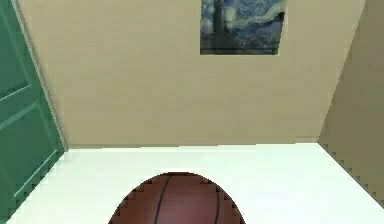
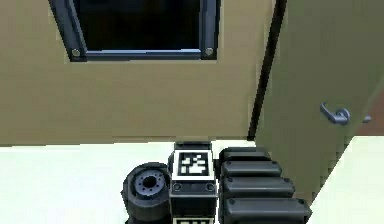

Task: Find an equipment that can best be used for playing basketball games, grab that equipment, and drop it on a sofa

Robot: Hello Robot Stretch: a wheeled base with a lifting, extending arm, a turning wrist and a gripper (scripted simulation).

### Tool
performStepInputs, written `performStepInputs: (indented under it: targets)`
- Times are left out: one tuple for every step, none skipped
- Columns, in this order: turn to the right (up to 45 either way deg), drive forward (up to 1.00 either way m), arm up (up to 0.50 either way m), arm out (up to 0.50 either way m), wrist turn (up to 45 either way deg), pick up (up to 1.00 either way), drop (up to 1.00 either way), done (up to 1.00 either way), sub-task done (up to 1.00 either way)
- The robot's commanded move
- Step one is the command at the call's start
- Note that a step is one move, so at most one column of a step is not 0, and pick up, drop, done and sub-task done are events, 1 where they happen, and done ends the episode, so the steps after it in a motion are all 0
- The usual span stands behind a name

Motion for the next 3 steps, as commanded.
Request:
performStepInputs:
  targets:
    - [0.0, 0.10, 0.00, 0.00, 0.0, 0.00, 0.00, 0.00, 0.00]
    - [-45.0, 0.00, 0.00, 0.00, 0.0, 0.00, 0.00, 0.00, 0.00]
    - [-36.0, 0.00, 0.00, 0.00, 0.0, 0.00, 0.00, 0.00, 0.00]
